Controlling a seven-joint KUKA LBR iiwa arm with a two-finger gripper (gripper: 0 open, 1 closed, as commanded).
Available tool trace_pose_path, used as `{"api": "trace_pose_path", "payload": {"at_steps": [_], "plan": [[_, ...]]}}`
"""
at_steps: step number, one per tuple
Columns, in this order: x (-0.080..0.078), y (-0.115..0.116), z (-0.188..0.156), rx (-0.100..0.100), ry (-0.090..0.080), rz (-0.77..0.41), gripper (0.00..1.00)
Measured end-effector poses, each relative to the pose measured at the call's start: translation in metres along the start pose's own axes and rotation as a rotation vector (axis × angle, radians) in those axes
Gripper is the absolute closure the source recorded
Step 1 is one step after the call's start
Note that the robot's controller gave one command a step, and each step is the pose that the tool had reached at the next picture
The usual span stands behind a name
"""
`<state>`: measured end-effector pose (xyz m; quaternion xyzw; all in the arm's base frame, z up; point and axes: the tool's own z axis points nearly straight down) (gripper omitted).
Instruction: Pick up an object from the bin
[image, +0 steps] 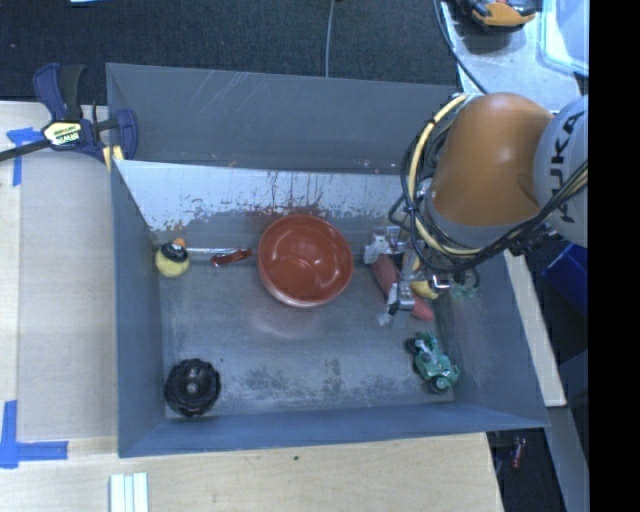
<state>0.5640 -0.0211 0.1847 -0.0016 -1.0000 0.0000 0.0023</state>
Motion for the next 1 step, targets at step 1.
{"api": "trace_pose_path", "payload": {"at_steps": [1], "plan": [[-0.0013,0.0004,-0.0064,0.000,-0.006,-0.001,0.00]]}}
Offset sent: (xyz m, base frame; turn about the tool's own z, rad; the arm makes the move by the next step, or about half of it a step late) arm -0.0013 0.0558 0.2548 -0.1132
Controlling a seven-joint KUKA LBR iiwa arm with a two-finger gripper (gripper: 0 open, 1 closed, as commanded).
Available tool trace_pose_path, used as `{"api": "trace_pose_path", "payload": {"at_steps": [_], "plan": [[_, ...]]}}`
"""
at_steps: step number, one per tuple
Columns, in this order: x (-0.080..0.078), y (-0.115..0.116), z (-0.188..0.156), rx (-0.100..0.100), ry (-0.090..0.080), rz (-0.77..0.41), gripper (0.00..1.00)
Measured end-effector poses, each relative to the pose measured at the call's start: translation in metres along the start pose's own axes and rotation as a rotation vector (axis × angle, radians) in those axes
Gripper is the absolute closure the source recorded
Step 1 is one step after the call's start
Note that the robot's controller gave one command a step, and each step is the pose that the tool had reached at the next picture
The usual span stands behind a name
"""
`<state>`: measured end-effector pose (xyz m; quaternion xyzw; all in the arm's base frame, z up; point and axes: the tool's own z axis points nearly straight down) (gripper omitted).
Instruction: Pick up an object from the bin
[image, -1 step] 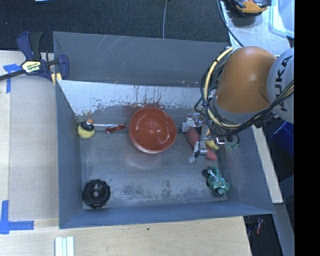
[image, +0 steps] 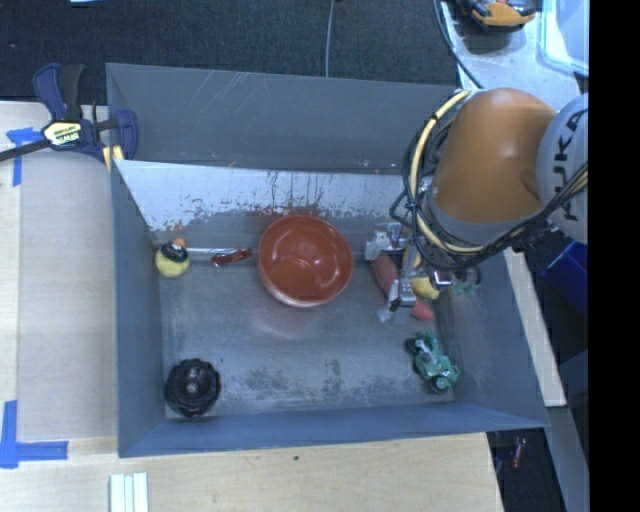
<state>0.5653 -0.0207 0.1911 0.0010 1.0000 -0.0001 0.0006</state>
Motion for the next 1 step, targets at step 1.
{"api": "trace_pose_path", "payload": {"at_steps": [1], "plan": [[0.0005,0.0161,-0.0746,0.000,0.000,-0.034,0.00]]}}
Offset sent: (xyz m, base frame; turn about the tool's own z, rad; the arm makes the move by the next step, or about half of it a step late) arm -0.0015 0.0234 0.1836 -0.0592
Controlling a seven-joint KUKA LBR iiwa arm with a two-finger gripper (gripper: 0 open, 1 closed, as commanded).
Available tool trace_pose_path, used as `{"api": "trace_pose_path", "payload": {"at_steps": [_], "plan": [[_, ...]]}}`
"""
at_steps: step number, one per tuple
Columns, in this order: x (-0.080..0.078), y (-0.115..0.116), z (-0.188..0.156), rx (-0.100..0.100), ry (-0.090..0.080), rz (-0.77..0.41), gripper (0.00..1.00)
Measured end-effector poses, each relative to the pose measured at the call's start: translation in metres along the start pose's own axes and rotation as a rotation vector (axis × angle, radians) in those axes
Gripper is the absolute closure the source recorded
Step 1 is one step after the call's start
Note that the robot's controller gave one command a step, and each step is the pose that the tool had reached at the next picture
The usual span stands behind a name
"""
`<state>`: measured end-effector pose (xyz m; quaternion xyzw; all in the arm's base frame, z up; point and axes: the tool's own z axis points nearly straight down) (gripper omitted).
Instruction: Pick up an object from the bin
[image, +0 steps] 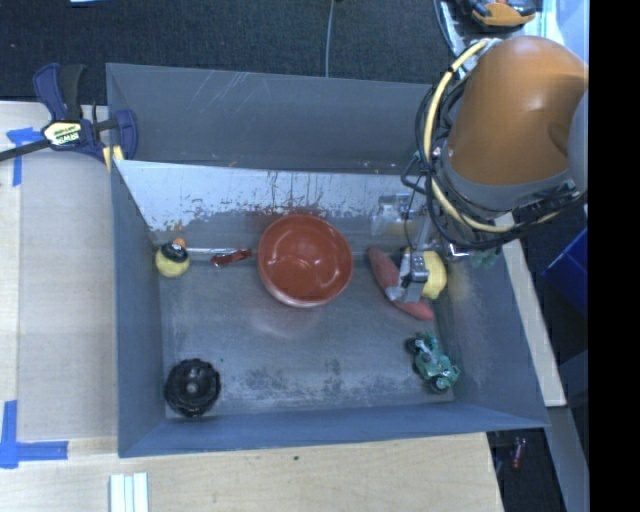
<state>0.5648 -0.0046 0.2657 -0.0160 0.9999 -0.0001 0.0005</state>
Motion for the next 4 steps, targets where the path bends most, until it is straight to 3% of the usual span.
{"api": "trace_pose_path", "payload": {"at_steps": [1,2,3,4], "plan": [[0.000,0.004,-0.083,0.000,0.003,-0.013,0.00],[-0.016,0.028,-0.046,0.000,-0.009,-0.047,0.00],[-0.003,0.067,-0.048,0.001,0.000,-0.135,0.00],[-0.018,0.072,0.003,0.001,-0.015,-0.154,0.00]]}}
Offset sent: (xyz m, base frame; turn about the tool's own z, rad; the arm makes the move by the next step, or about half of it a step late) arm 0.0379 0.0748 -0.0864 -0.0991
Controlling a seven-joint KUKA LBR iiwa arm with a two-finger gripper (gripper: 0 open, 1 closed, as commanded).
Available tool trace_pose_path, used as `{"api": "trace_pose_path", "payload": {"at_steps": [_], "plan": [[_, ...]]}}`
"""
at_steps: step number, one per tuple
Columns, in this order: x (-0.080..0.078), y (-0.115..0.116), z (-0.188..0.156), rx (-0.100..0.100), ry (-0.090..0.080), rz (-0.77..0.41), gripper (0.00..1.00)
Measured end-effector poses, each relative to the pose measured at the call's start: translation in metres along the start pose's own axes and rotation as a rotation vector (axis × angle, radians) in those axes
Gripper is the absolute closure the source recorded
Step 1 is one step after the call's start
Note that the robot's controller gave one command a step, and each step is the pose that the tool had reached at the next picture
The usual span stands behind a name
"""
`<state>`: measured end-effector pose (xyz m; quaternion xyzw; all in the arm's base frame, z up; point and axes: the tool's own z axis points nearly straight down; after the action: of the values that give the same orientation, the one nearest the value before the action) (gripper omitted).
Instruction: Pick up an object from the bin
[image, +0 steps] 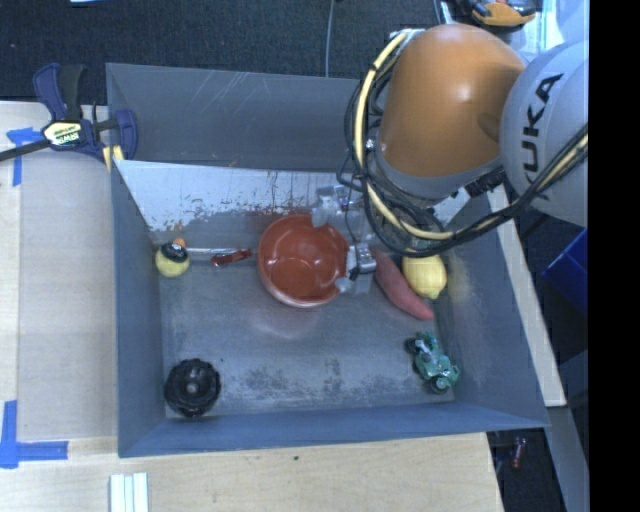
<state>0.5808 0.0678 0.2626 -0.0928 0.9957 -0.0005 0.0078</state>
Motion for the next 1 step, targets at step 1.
{"api": "trace_pose_path", "payload": {"at_steps": [1], "plan": [[-0.0287,0.0442,0.0624,-0.003,-0.010,0.032,0.00]]}}
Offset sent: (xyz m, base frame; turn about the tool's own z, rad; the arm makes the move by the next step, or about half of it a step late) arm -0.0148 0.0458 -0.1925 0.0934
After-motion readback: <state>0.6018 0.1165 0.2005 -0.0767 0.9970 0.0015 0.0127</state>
